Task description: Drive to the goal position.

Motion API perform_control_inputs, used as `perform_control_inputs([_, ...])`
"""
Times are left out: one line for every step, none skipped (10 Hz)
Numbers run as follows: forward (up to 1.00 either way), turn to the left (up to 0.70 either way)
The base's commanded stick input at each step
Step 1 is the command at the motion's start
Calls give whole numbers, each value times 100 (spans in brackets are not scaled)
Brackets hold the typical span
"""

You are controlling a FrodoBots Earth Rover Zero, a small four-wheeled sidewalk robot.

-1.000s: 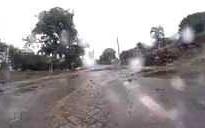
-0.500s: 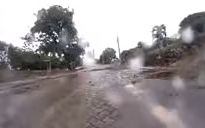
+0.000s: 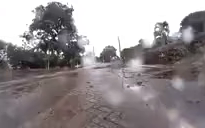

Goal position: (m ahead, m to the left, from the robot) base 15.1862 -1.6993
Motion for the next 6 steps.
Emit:
perform_control_inputs([85, 0])
perform_control_inputs([85, 0])
perform_control_inputs([85, 0])
perform_control_inputs([85, 0])
perform_control_inputs([85, 0])
perform_control_inputs([85, 0])
